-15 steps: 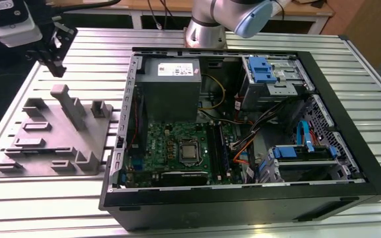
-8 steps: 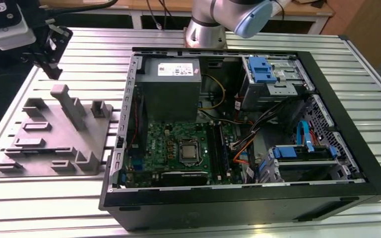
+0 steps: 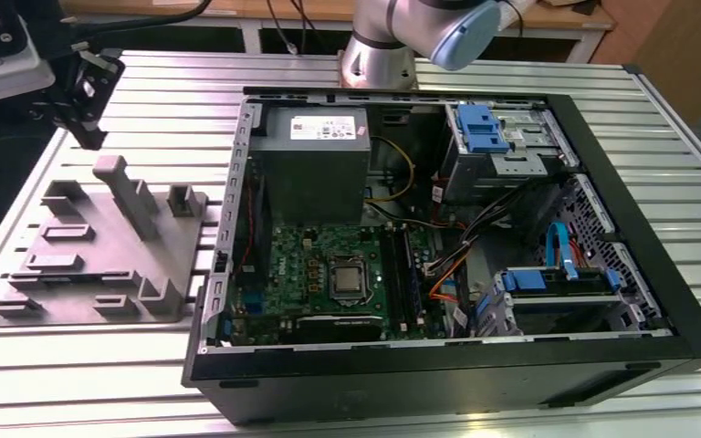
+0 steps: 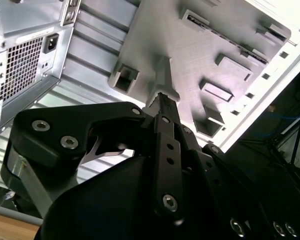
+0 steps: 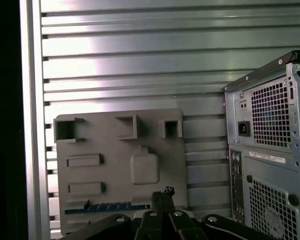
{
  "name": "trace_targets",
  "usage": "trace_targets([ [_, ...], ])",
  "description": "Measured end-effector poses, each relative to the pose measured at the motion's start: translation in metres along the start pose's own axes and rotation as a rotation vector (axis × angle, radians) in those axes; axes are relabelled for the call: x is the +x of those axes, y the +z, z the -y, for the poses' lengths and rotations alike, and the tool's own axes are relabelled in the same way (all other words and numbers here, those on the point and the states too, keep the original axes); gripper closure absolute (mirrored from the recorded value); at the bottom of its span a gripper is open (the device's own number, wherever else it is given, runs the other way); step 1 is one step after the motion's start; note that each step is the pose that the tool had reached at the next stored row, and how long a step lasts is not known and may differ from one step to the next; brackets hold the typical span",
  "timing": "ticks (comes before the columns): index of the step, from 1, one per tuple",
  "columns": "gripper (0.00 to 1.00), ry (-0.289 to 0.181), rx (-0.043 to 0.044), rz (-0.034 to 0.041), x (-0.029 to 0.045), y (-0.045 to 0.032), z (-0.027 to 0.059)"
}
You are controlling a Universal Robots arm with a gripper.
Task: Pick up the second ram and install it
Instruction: 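Reach for the second ram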
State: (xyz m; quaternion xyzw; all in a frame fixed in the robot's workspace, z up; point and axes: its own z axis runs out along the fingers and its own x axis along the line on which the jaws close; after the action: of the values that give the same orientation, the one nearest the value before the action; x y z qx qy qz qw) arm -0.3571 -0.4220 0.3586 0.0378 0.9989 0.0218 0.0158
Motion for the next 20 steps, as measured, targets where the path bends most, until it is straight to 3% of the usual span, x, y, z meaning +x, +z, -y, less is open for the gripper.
trace_targets([
  [20,0.90,0.000,0.0002,0.0000,0.0282,0.0126,0.0118],
])
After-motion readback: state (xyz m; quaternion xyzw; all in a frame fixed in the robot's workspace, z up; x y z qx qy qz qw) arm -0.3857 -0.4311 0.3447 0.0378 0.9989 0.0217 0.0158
